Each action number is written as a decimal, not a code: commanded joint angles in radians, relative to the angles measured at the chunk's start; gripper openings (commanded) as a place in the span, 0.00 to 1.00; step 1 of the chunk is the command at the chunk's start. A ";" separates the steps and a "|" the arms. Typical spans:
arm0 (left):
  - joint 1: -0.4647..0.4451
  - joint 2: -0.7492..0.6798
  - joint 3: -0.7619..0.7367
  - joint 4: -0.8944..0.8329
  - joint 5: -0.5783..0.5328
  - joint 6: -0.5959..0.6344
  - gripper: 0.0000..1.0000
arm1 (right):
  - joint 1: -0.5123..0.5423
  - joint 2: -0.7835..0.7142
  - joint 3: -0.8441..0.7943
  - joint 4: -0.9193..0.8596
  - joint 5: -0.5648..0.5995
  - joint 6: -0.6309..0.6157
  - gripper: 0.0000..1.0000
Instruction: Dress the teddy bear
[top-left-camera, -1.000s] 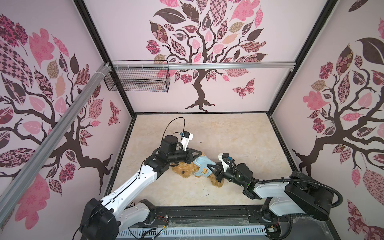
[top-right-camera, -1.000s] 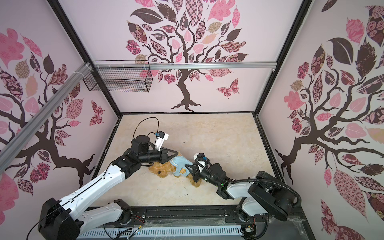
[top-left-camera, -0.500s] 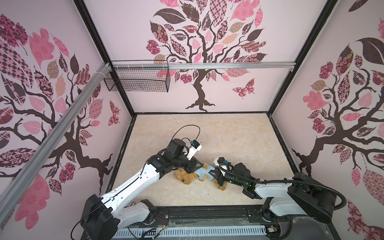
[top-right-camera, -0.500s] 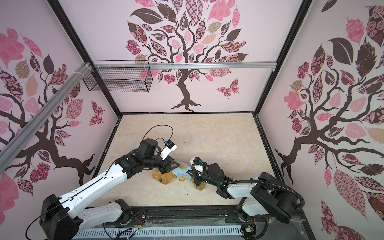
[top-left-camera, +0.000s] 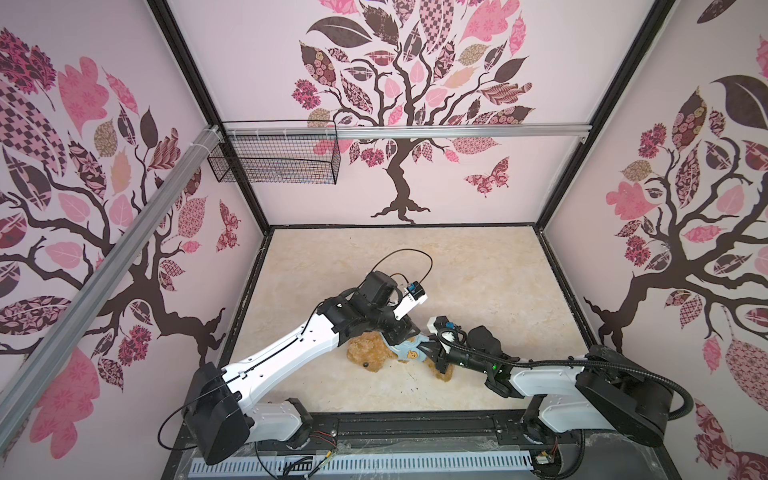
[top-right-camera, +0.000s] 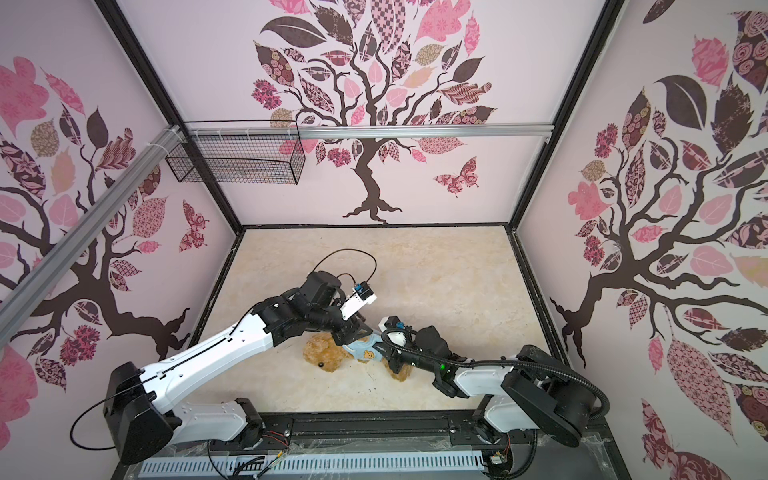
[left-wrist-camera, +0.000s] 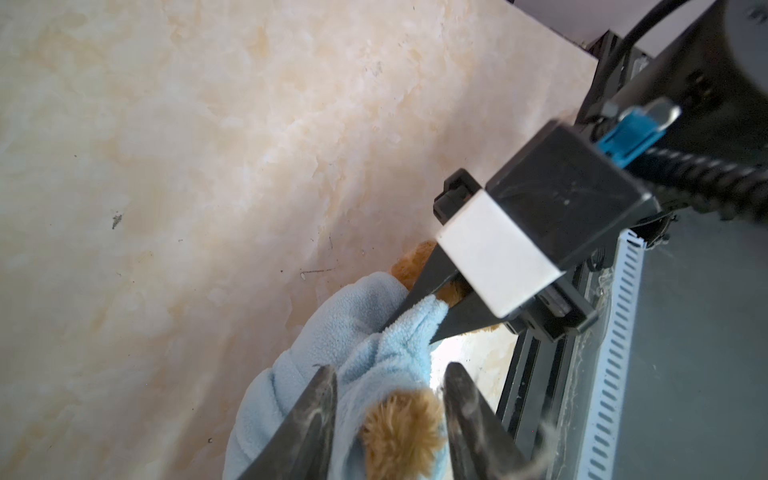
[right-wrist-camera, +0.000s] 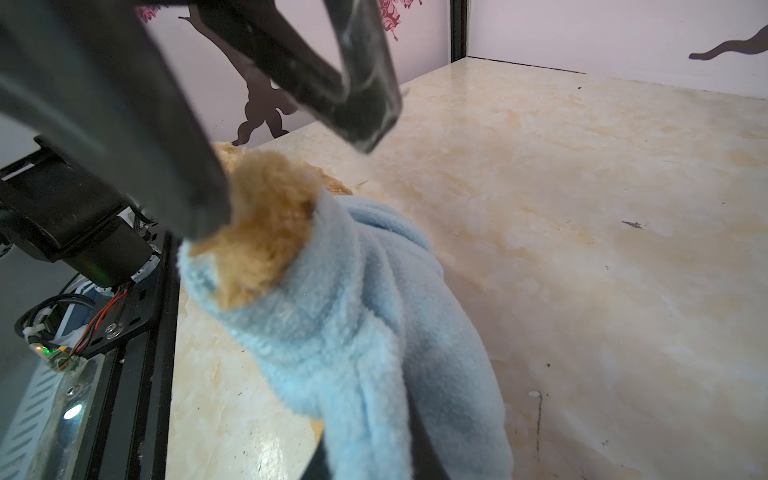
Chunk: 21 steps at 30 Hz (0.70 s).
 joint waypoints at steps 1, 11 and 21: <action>-0.017 0.021 0.052 -0.061 -0.071 0.055 0.43 | 0.000 -0.013 -0.009 0.003 -0.024 -0.003 0.10; -0.021 0.008 0.055 -0.079 -0.073 0.042 0.20 | 0.000 0.000 -0.011 0.011 -0.018 -0.002 0.10; 0.141 -0.139 -0.066 0.242 0.168 -0.317 0.00 | -0.001 -0.018 0.031 -0.218 0.128 -0.011 0.17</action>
